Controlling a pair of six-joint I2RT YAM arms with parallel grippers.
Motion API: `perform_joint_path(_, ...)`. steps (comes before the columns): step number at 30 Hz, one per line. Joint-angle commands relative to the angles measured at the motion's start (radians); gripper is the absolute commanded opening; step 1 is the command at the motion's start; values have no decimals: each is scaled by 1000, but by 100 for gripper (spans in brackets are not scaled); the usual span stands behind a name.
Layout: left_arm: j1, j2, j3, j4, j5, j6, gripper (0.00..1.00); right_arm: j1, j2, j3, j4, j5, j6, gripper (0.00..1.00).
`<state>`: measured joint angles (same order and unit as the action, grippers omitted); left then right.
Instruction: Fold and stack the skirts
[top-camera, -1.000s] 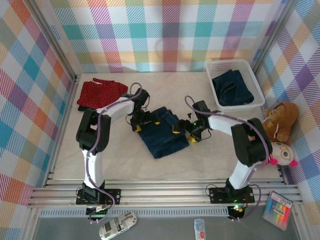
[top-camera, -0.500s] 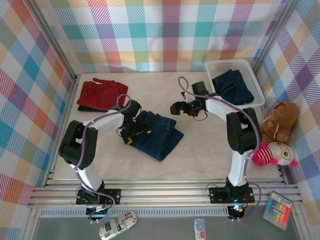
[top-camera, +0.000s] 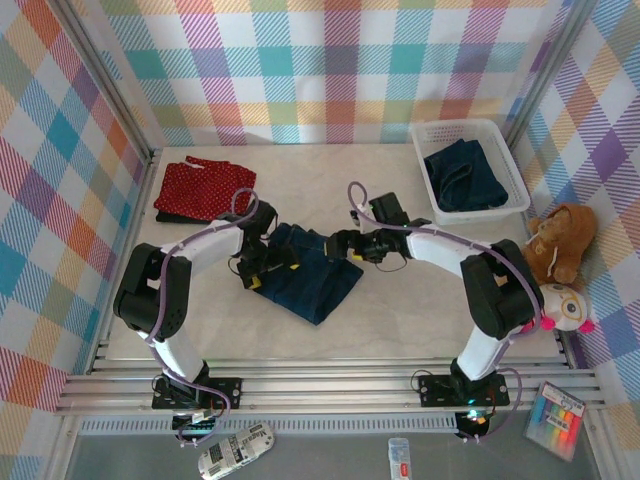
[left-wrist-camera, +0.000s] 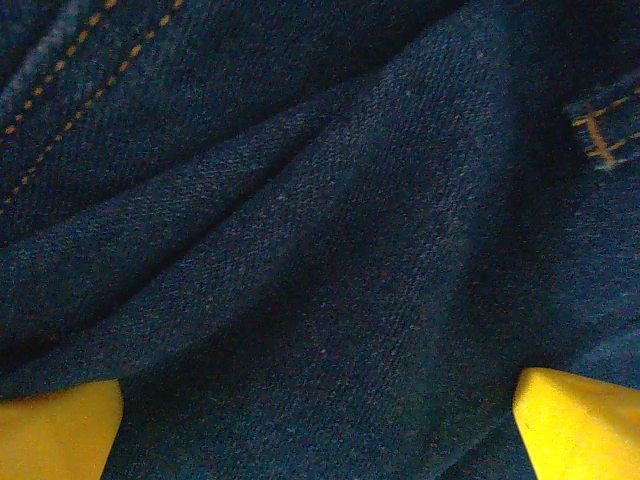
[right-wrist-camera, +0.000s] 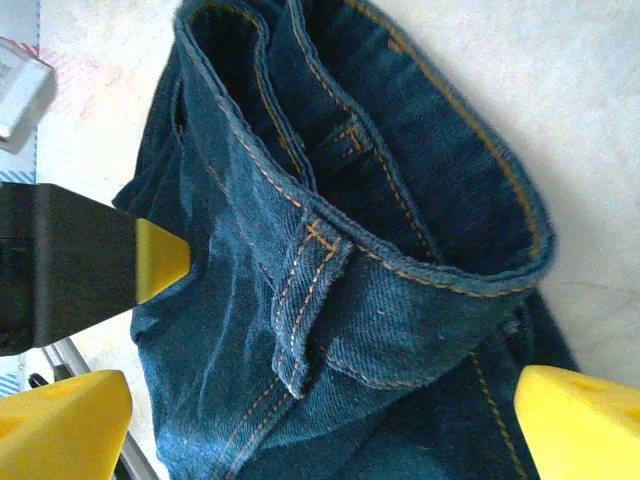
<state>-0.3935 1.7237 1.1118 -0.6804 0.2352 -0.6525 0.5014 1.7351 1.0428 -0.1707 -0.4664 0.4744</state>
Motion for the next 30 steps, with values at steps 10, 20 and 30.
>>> perform_joint_path(10, 59, -59, 62, -38, -45, 34, 100, 53, 66, 110, 26, 47, 108, 32)
perform_joint_path(20, 113, -29, 0, -6, -6, -1, 100, 45, 42, -108, 121, -161, 240, 0)
perform_joint_path(30, 123, -59, -12, -45, -53, 27, 100, 43, 133, -59, 38, -142, 163, 4)
